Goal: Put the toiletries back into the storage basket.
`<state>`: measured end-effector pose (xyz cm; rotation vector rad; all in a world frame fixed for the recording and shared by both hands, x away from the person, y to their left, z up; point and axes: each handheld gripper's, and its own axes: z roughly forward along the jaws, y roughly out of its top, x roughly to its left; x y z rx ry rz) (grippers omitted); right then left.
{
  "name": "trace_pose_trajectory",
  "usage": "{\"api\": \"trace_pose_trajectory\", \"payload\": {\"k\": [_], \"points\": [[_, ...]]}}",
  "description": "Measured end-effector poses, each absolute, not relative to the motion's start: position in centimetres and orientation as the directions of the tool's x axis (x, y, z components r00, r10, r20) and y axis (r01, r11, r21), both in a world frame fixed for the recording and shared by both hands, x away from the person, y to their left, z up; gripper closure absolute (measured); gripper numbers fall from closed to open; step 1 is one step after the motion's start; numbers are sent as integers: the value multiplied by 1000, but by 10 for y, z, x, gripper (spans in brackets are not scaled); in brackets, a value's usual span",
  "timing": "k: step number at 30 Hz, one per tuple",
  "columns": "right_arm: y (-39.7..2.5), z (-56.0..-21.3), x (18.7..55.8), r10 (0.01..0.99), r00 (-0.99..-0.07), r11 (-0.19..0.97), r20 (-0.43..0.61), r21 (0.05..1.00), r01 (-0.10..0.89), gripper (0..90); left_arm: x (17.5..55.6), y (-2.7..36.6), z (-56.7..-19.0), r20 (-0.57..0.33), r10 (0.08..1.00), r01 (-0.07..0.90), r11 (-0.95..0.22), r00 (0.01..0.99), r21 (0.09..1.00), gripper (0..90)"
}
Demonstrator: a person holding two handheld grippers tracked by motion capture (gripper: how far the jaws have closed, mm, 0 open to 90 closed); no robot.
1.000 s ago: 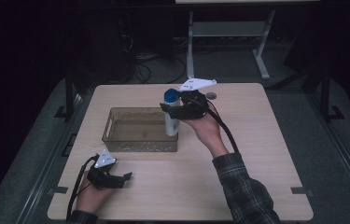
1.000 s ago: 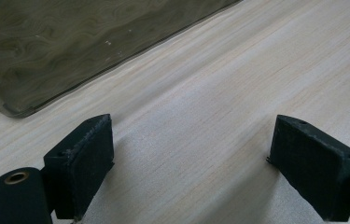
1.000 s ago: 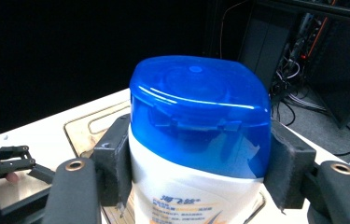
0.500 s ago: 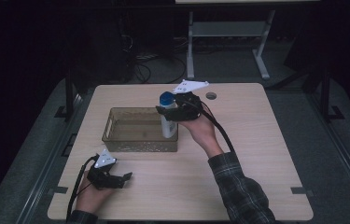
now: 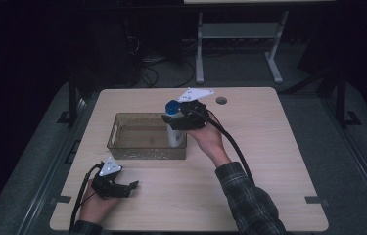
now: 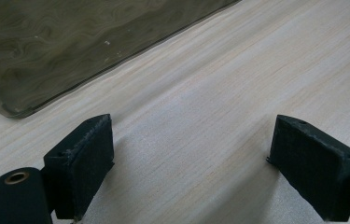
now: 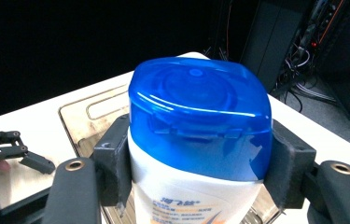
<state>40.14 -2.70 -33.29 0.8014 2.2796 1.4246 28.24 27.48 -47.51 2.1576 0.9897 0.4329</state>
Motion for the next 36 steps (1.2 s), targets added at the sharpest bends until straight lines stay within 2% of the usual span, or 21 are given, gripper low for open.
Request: {"api": "trace_pose_trajectory", "payload": {"k": [36], "points": [[-31,-369,402,627,-779,380,32,860,341,352,282,275,-475,9,759,520,-455,651,723,126]]}}
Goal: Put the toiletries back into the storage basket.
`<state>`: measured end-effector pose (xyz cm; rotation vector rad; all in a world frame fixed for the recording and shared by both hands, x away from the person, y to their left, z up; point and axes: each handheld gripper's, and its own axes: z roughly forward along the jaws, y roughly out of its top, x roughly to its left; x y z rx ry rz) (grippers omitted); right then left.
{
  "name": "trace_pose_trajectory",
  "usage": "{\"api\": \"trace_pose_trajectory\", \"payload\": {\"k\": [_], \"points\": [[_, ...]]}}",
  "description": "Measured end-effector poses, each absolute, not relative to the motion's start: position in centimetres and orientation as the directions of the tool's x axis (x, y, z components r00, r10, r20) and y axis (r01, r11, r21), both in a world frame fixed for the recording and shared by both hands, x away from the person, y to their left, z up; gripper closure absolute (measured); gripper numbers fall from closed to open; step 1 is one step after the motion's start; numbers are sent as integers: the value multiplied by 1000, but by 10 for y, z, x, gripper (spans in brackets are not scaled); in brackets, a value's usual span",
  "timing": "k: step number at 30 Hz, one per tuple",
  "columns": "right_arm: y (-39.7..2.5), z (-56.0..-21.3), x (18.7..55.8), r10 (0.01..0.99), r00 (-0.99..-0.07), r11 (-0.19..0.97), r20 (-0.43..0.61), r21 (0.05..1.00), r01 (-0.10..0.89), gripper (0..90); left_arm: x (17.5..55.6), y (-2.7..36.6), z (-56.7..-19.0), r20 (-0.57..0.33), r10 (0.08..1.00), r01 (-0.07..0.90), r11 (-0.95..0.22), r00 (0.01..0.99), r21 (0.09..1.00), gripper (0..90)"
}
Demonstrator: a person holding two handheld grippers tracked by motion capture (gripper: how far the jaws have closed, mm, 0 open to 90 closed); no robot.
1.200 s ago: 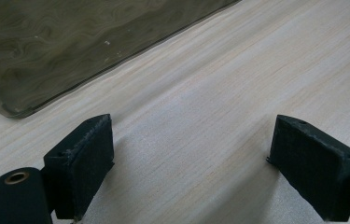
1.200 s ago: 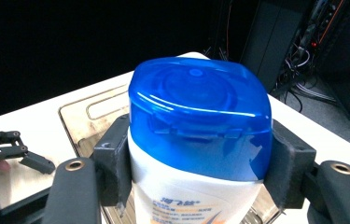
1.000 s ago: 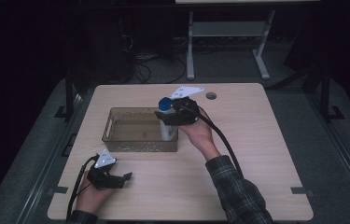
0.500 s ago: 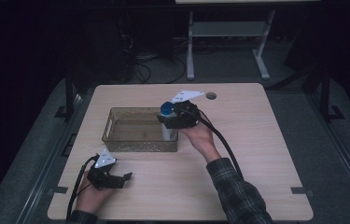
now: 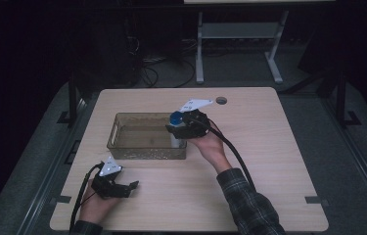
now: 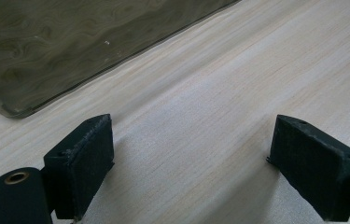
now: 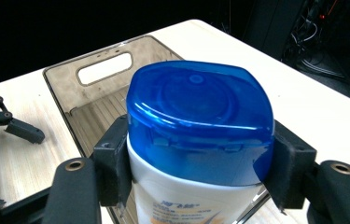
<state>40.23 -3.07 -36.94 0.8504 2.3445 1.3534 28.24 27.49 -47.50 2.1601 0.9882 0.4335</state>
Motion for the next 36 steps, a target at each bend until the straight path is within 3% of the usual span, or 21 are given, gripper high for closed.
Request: {"api": "trace_pose_trajectory", "payload": {"k": [26,31,36], "points": [[-27,-377,399,611,-791,417,24,840,347,344,282,275,-475,10,758,521,-457,652,721,126],[-29,-377,401,602,-796,402,62,838,369,229,282,275,-475,11,757,520,-459,653,721,126],[-30,-375,400,602,-795,389,72,843,371,184,282,275,-475,11,757,519,-459,653,721,126]]}}
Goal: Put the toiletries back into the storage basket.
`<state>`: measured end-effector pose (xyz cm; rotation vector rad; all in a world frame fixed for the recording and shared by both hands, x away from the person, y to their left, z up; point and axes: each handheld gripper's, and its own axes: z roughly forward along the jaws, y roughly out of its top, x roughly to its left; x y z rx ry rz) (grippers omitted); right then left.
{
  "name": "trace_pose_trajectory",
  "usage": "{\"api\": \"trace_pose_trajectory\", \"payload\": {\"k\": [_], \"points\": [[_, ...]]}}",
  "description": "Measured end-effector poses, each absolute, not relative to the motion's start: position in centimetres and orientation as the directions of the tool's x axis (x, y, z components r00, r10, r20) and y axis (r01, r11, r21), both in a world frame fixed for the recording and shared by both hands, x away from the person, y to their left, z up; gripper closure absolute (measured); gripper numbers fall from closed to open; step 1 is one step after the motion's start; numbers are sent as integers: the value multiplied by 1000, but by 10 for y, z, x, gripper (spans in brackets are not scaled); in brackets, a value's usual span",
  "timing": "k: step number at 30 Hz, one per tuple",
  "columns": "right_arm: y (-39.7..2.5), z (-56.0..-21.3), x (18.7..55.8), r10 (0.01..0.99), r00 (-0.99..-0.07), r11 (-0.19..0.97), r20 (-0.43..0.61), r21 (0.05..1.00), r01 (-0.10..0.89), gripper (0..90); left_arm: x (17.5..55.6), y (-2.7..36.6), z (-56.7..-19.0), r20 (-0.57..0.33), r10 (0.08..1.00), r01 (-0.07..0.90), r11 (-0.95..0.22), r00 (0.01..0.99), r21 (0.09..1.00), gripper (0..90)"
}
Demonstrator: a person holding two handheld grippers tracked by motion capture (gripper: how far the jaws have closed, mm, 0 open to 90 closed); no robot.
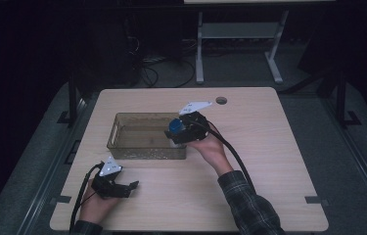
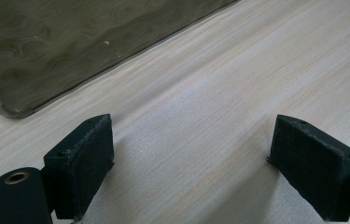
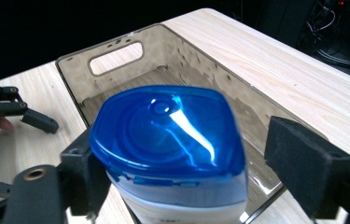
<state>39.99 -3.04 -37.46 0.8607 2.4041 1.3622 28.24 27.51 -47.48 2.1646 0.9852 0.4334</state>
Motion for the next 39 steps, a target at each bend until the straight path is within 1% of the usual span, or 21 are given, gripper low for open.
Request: {"api": "trace_pose_trajectory", "payload": {"k": [3,10,30,34,39], "points": [[-36,-370,398,603,-794,380,79,846,373,143,282,275,-475,9,758,520,-456,653,722,126],[-50,-362,392,595,-799,389,85,840,379,97,282,275,-475,10,759,519,-455,651,723,126],[-101,-367,371,636,-768,386,72,832,398,98,282,275,-475,8,761,521,-451,649,725,126],[-113,-372,366,646,-761,396,69,822,411,98,282,275,-475,8,761,520,-452,649,725,126],[-127,-381,361,666,-741,378,85,818,434,98,282,275,-475,8,761,520,-452,649,725,126]]}}
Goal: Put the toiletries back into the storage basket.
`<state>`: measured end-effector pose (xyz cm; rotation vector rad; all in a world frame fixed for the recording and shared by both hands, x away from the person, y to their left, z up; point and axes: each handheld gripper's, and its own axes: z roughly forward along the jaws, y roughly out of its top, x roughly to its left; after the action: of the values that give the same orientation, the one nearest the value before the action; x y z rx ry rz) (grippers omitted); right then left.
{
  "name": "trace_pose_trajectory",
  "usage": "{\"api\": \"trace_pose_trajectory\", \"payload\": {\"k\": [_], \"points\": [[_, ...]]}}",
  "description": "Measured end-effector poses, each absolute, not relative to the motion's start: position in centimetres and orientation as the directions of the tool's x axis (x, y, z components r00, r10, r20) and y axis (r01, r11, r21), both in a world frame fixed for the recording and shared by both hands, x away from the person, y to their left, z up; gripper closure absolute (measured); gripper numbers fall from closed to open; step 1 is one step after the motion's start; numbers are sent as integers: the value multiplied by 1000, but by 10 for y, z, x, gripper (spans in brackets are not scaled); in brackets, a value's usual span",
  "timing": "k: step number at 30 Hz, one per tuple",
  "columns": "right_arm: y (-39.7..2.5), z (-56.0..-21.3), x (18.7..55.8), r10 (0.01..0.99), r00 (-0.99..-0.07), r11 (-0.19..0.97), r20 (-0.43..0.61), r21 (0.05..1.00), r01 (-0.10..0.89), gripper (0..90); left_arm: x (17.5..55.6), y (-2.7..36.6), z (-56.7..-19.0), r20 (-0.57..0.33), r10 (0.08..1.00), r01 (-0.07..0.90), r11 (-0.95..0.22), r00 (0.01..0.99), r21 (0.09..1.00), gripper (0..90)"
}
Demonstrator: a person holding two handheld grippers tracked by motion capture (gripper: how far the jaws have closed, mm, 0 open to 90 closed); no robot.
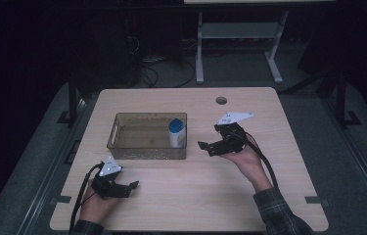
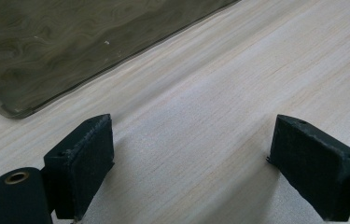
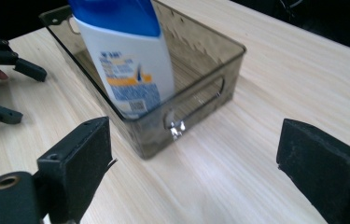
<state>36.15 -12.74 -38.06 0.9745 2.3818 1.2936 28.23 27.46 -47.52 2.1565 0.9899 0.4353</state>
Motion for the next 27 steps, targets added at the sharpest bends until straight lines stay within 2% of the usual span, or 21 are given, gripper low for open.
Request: {"api": "trace_pose_trajectory", "payload": {"k": [8,27], "points": [[-144,-390,354,690,-719,383,83,801,460,78,282,275,-475,7,761,522,-452,649,724,126],[-188,-410,329,736,-665,311,125,810,497,71,282,275,-475,8,763,522,-450,647,725,126]]}}
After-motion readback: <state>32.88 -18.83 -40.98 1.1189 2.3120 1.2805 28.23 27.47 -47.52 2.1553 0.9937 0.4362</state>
